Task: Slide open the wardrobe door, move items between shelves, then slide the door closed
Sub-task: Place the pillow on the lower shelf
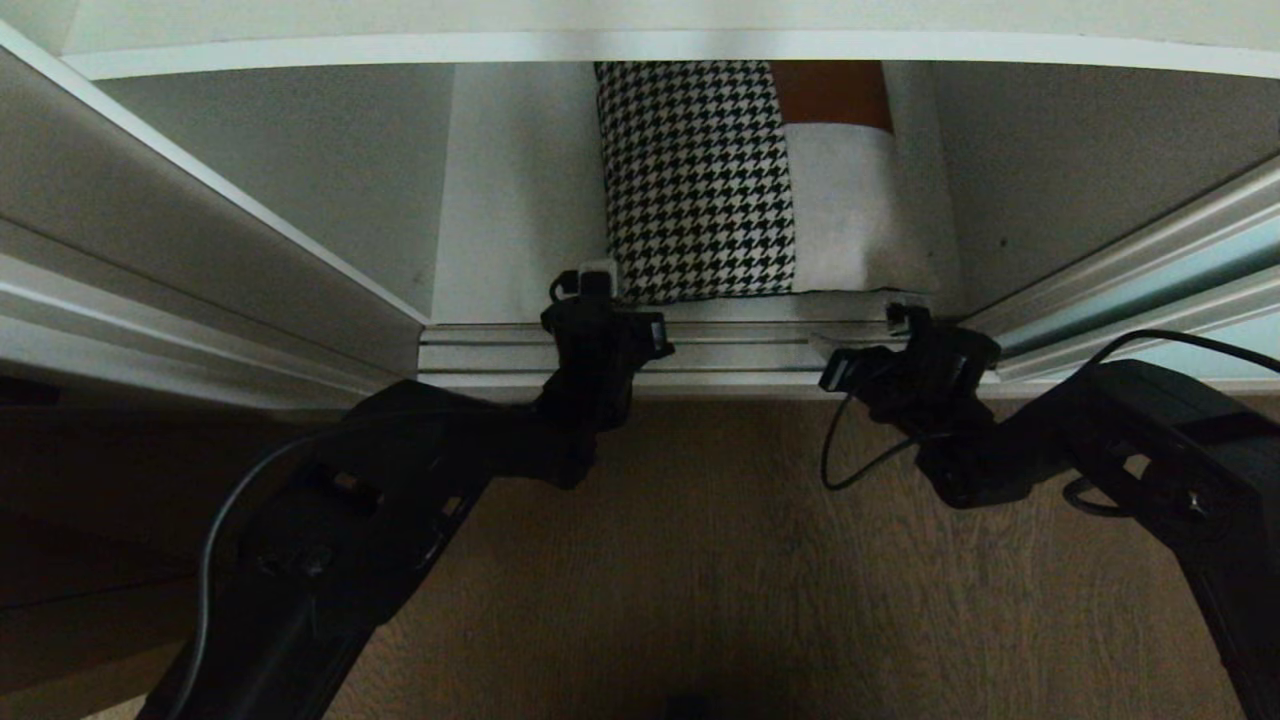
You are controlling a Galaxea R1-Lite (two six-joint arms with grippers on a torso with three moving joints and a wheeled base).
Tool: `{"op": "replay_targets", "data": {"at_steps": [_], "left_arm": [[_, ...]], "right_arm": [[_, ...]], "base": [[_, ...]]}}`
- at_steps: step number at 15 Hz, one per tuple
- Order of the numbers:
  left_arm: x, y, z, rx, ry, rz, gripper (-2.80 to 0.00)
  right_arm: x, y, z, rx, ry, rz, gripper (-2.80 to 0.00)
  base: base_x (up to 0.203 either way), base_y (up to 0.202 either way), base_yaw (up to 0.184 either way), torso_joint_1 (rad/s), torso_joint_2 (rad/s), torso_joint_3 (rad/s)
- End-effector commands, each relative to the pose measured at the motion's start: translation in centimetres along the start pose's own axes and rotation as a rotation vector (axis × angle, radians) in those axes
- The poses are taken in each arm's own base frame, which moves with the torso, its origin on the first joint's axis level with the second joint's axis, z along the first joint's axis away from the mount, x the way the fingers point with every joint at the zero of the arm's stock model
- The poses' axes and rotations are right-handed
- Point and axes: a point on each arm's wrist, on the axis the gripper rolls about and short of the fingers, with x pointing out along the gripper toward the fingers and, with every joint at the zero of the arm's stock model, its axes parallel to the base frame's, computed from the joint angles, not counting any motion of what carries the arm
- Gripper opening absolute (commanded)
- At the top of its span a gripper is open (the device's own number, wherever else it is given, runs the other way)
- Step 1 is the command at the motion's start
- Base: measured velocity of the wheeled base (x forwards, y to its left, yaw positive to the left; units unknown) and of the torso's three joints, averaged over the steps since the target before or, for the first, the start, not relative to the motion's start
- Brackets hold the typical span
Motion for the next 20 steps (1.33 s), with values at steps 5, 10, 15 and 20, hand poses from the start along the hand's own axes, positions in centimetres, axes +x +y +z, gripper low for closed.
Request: {"op": "replay_targets", "data": {"at_steps": [5,10,15,20], "left_arm": [[-4.5,0.1,5.8,0.022,0.023,-0.014,-2.8],[-12.3,0.3,12.6,0.065,0.066,0.025,-2.8],[-20.9,3.9,19.5,0.11,0.049,0.134,-2.8],[-28.0,9.8,22.3,0.164,0.041,0.384,-2.8]], "right_arm": [[-4.8,2.9,1.3,0.019,0.069,0.036,-2.8],[-12.9,7.2,5.0,0.013,0.084,0.054,-2.8],[-22.7,11.3,9.2,-0.042,0.048,0.063,-2.8],[-32.0,14.4,11.8,-0.091,0.026,-0.006,-2.8]], "base": [[0.0,0.0,0.0,0.0,0.0,0.0],[0.0,0.0,0.0,0.0,0.0,0.0],[0.0,0.0,0.0,0.0,0.0,0.0],[0.0,0.0,0.0,0.0,0.0,0.0]]}}
